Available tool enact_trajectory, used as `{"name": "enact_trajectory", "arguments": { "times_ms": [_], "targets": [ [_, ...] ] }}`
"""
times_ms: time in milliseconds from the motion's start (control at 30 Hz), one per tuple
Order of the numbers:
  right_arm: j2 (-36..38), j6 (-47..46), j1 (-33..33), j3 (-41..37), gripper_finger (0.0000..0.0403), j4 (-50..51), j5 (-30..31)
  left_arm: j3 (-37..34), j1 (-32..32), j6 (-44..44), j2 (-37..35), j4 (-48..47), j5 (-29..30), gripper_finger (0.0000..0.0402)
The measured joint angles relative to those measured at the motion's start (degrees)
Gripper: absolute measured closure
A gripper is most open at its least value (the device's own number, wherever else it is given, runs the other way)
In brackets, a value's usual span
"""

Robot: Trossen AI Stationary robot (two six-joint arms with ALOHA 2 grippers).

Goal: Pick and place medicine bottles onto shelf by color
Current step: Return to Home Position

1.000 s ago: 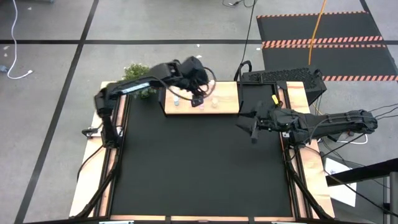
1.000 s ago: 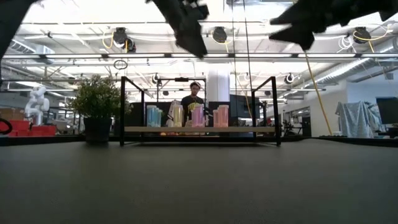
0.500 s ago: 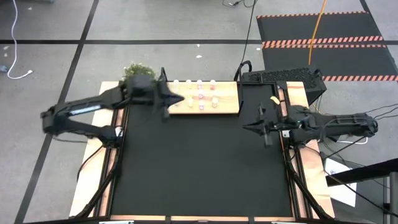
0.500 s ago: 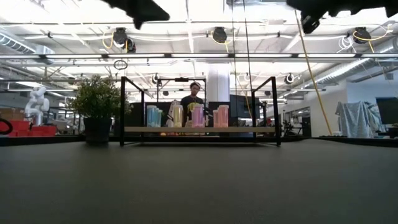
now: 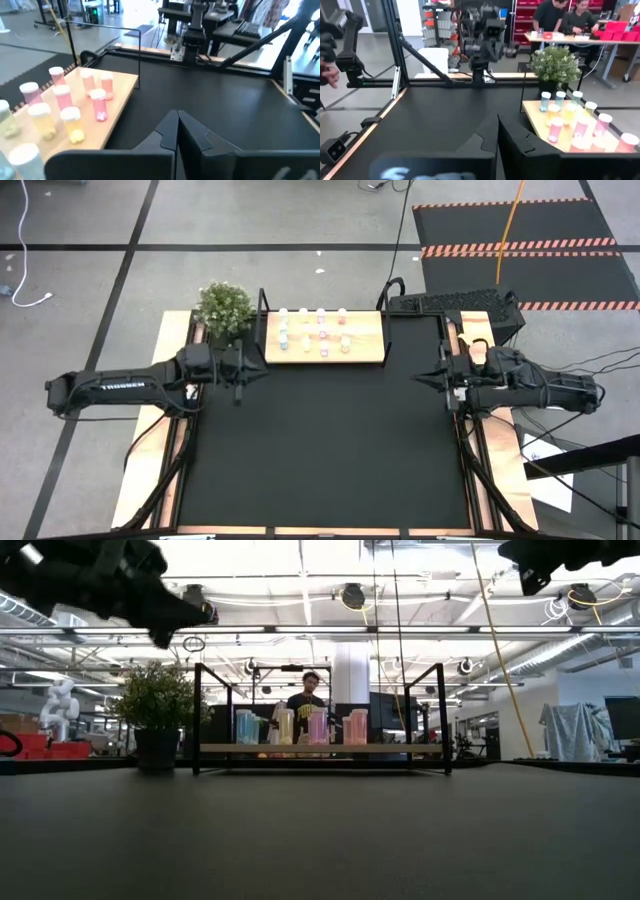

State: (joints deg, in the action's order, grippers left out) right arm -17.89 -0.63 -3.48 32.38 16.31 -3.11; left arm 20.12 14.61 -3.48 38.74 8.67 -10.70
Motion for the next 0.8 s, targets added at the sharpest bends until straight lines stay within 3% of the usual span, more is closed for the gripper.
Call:
{"name": "enact_trajectory", "arguments": {
  "times_ms": [333,600,800],
  "targets": [
    [9.61,-2.47,-0.34,-1.84,0.0402,2.77,0.15,-13.4,1.35,-3.16,-12.6,7.59,0.0,0.0391],
    [11.73,-4.94,-0.31,-13.57,0.0403,-12.54,-1.48,-17.29,1.56,-3.77,-18.9,8.04,-0.17,0.0397],
    [11.89,-7.38,-0.29,-22.85,0.0403,-22.54,-1.51,-17.73,1.56,-3.67,-21.02,5.95,-4.38,0.039]
  ]
}}
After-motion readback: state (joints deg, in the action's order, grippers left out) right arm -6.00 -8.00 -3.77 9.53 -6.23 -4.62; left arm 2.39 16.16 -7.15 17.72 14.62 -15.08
